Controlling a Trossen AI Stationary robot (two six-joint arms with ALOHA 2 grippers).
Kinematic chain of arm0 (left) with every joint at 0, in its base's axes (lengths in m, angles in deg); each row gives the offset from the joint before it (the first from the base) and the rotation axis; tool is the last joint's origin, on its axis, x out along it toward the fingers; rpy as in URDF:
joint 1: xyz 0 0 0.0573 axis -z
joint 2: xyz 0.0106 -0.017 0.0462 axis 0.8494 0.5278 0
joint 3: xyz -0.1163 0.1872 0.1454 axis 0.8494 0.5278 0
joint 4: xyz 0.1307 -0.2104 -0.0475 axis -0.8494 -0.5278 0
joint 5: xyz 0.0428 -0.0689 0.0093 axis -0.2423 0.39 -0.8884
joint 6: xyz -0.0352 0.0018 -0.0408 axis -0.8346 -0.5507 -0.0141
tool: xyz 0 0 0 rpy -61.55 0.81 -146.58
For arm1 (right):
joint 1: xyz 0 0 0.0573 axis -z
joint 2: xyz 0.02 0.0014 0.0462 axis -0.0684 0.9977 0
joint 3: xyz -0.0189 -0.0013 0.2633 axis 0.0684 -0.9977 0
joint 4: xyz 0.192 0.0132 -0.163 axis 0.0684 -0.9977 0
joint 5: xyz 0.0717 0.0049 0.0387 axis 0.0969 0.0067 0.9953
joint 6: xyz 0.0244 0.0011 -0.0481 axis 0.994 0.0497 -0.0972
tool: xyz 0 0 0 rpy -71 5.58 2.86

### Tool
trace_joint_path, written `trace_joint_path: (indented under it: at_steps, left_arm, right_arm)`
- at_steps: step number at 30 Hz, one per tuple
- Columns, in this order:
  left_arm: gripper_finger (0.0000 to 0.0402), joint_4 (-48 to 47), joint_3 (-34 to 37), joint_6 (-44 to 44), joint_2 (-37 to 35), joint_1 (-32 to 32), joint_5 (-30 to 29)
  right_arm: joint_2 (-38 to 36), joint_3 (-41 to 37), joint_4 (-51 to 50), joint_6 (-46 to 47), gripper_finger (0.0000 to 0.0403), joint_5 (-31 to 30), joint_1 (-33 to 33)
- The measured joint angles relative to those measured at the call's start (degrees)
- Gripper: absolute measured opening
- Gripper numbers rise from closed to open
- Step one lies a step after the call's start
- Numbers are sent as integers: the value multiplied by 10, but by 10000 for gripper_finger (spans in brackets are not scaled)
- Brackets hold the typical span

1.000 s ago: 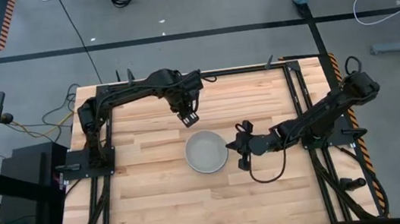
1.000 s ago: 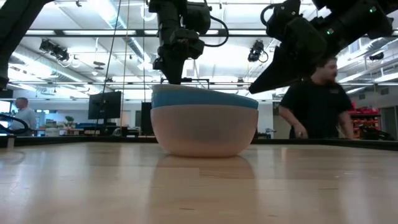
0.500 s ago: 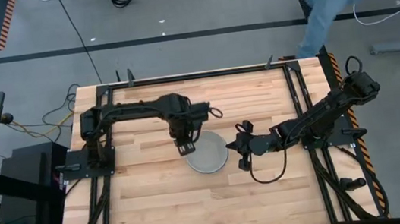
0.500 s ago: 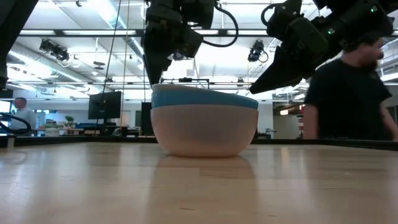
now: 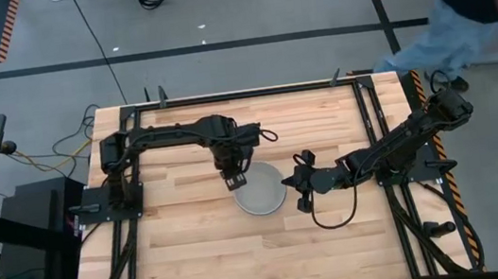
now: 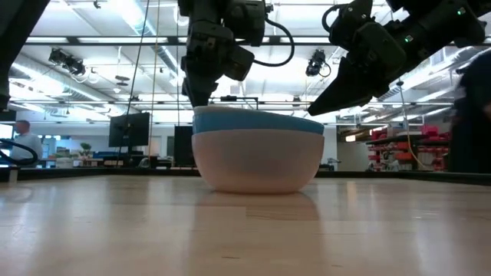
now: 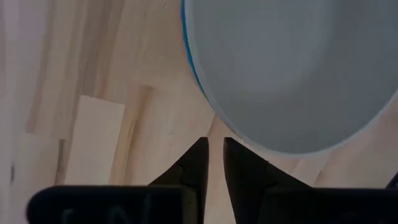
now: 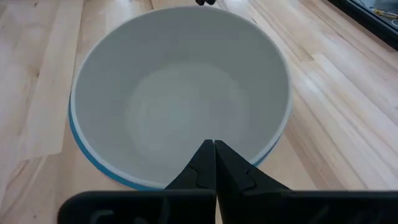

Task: Nest bowls inside each other
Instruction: Stack the gray bowl on the blue bowl, then return to home position

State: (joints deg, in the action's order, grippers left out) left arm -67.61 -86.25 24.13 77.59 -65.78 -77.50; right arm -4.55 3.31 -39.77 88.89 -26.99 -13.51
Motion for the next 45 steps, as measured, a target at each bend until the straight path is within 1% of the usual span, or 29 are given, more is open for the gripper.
trace_joint_path:
  at_steps: [4,16,22,28,34,39,45]
  left_arm:
    - [52,8,0,3,6,0,9]
    - [55,5,0,9,1,-14,9]
    - [54,8,-6,18,-10,-24,-23]
    - [49,8,-6,30,-46,-22,-32]
    - [56,17,-7,30,-102,-16,-37]
    - [54,19,-5,32,-150,-2,-63]
    - [46,18,-6,32,-198,32,-67]
  right_arm:
    - [0,0,0,0,2,0,0]
    - [0,0,0,-2,2,0,0]
    - [0,0,5,-16,12,0,0]
    - [-17,3,12,-13,16,0,-3]
    - [-59,15,9,-16,14,3,-22]
    - [-111,18,-1,-11,15,11,-49]
    - [-181,19,-59,30,16,32,-68]
